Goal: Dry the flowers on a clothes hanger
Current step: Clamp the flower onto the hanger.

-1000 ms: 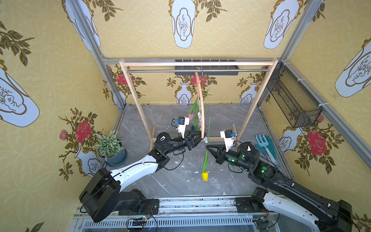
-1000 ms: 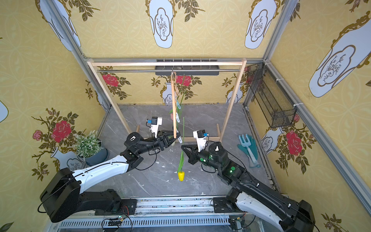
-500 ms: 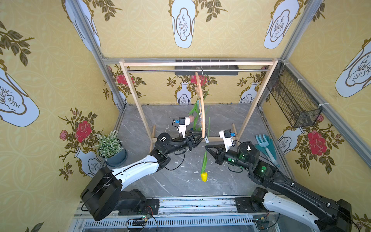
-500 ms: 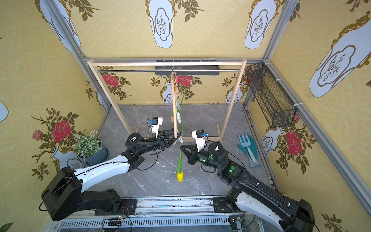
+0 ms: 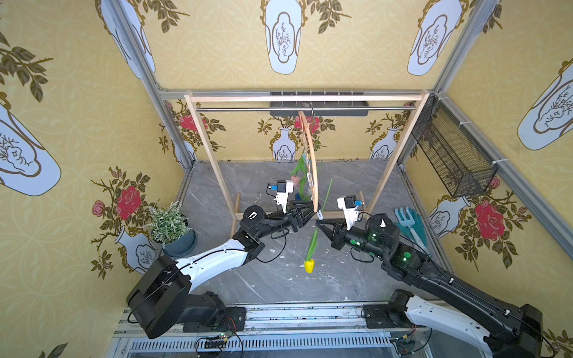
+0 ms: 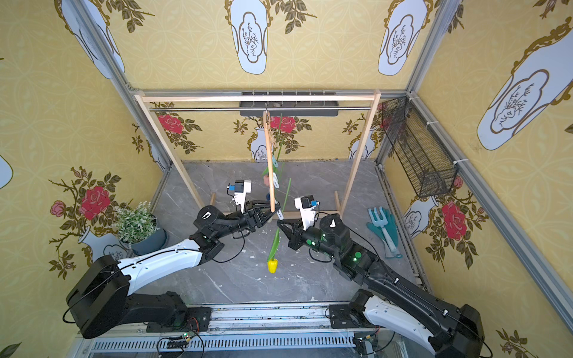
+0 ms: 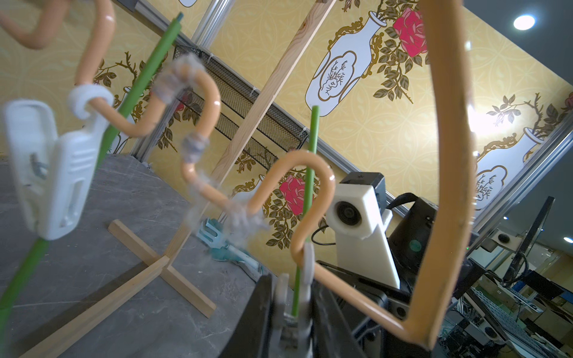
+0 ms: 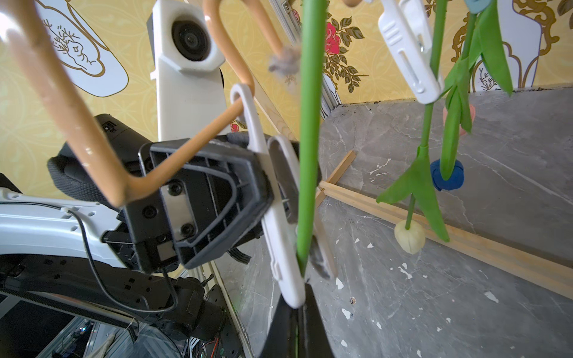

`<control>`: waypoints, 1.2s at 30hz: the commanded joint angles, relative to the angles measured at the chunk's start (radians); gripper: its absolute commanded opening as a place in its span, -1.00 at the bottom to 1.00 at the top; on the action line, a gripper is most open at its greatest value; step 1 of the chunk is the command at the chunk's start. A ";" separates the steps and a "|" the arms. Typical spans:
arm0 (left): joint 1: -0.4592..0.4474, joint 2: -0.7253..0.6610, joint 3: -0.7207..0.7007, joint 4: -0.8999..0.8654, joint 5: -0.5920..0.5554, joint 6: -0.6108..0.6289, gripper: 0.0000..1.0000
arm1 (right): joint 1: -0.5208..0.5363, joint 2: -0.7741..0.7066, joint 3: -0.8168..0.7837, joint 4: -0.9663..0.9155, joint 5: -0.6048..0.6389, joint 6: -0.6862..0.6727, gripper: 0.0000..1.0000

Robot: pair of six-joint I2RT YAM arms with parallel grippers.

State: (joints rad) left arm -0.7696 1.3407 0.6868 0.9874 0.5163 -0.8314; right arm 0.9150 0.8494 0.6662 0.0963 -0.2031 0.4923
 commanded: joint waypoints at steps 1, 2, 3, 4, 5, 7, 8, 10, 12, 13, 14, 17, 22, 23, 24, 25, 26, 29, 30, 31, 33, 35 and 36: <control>-0.002 0.006 -0.007 0.014 0.001 0.000 -0.98 | 0.003 -0.010 0.001 0.046 -0.026 -0.019 -1.00; -0.002 0.005 -0.009 0.015 0.000 0.002 -0.99 | 0.002 -0.015 -0.001 0.045 -0.025 -0.017 -1.00; -0.002 0.005 -0.010 0.014 -0.001 0.003 -0.99 | 0.001 -0.018 -0.003 0.042 -0.023 -0.016 -1.00; -0.002 0.005 -0.011 0.013 -0.004 0.005 -1.00 | 0.002 -0.021 -0.005 0.039 -0.022 -0.016 -1.00; -0.002 0.003 -0.013 0.013 -0.005 0.007 -1.00 | 0.003 -0.021 -0.002 0.035 -0.020 -0.018 -1.00; -0.002 0.000 -0.016 0.012 -0.010 0.012 -1.00 | 0.002 -0.020 0.004 0.017 -0.016 -0.021 -1.00; -0.002 -0.001 -0.019 0.010 -0.011 0.016 -1.00 | 0.002 -0.018 0.009 0.008 -0.016 -0.022 -1.00; -0.002 -0.005 -0.019 -0.003 -0.015 0.025 -1.00 | 0.004 -0.016 0.017 -0.010 -0.016 -0.028 -1.00; -0.002 -0.009 -0.018 -0.016 -0.015 0.032 -1.00 | 0.002 -0.011 0.031 -0.032 -0.018 -0.035 -1.00; -0.002 -0.009 -0.019 -0.018 -0.015 0.035 -1.00 | 0.002 -0.006 0.039 -0.044 -0.020 -0.039 -1.00; -0.002 -0.012 -0.020 -0.018 -0.014 0.035 -1.00 | 0.004 -0.002 0.046 -0.051 -0.024 -0.043 -1.00; -0.002 -0.012 -0.020 -0.020 -0.016 0.038 -1.00 | 0.002 0.009 0.058 -0.059 -0.043 -0.050 -1.00; -0.002 -0.011 -0.020 -0.025 -0.023 0.047 -1.00 | 0.003 0.016 0.067 -0.069 -0.050 -0.054 -1.00; -0.002 -0.012 -0.020 -0.028 -0.026 0.049 -1.00 | 0.003 0.016 0.067 -0.072 -0.049 -0.055 -1.00; -0.002 -0.012 -0.020 -0.030 -0.029 0.049 -1.00 | 0.003 0.013 0.066 -0.073 -0.049 -0.054 -1.00; -0.002 -0.012 -0.021 -0.030 -0.030 0.051 -1.00 | 0.002 0.011 0.065 -0.074 -0.051 -0.054 -1.00; -0.002 -0.012 -0.021 -0.030 -0.030 0.051 -1.00 | 0.002 0.007 0.063 -0.074 -0.052 -0.053 -1.00; -0.002 -0.011 -0.022 -0.030 -0.032 0.051 -0.95 | 0.002 -0.002 0.059 -0.078 -0.052 -0.049 -1.00; -0.002 -0.011 -0.023 -0.030 -0.030 0.052 -0.91 | 0.002 -0.005 0.056 -0.079 -0.051 -0.048 -1.00; -0.002 -0.010 -0.023 -0.030 -0.030 0.052 -0.85 | 0.003 -0.007 0.057 -0.079 -0.051 -0.048 -1.00; -0.004 -0.007 -0.025 -0.030 -0.030 0.051 -0.65 | 0.003 -0.007 0.057 -0.079 -0.053 -0.048 -1.00; -0.004 -0.008 -0.027 -0.029 -0.032 0.051 -0.39 | 0.003 -0.006 0.059 -0.079 -0.055 -0.048 -1.00; -0.005 -0.007 -0.027 -0.029 -0.033 0.051 -0.34 | 0.003 -0.004 0.060 -0.079 -0.053 -0.050 -1.00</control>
State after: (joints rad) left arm -0.7731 1.3270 0.6693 0.9794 0.4988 -0.8013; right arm 0.9154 0.8486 0.7219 -0.0288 -0.2111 0.4519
